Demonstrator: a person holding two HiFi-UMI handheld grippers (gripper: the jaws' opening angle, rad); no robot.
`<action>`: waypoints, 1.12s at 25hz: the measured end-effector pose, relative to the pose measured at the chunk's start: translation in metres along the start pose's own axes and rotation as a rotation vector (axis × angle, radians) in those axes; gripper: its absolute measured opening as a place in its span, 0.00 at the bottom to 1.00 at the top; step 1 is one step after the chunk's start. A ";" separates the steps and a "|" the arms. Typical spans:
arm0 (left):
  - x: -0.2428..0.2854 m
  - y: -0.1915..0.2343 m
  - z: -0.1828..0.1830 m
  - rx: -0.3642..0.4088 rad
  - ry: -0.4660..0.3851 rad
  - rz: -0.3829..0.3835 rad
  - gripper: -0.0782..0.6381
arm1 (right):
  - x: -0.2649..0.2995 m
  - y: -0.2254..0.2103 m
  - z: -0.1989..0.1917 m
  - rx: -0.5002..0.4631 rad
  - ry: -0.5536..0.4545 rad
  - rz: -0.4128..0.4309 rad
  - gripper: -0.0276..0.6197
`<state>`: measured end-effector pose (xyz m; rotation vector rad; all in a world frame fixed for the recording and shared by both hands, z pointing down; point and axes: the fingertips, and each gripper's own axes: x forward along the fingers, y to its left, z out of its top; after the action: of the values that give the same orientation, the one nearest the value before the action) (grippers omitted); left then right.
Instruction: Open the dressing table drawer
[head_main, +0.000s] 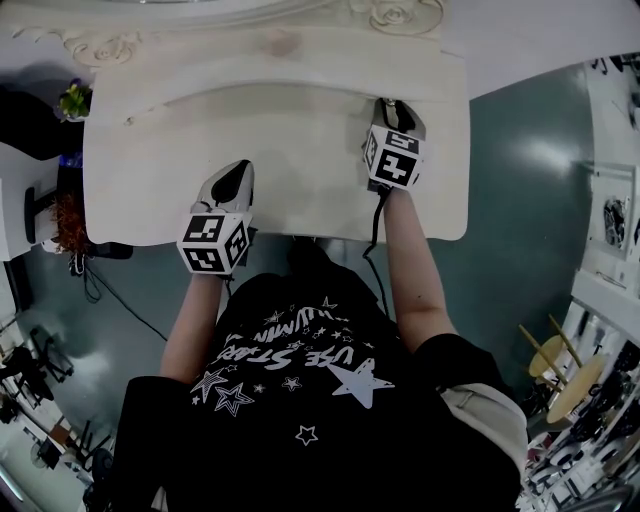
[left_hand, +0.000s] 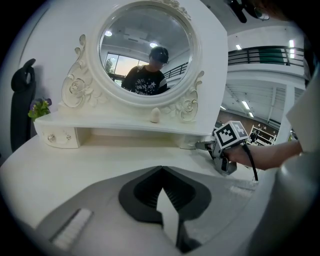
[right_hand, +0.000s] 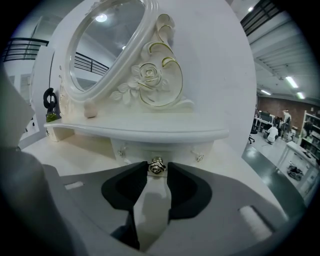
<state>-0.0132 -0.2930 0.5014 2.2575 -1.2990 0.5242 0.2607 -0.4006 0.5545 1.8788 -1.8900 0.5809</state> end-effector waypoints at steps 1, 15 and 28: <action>0.001 -0.001 0.001 0.000 0.000 -0.001 0.11 | 0.000 0.000 0.000 -0.002 0.001 -0.002 0.28; 0.002 -0.007 0.010 0.018 -0.024 0.001 0.11 | -0.003 0.000 -0.001 -0.005 0.006 -0.006 0.24; -0.002 -0.019 0.012 0.029 -0.033 -0.020 0.11 | -0.019 0.003 -0.012 -0.003 0.017 0.001 0.24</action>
<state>0.0033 -0.2904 0.4866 2.3102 -1.2911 0.5040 0.2574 -0.3776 0.5540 1.8654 -1.8794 0.5921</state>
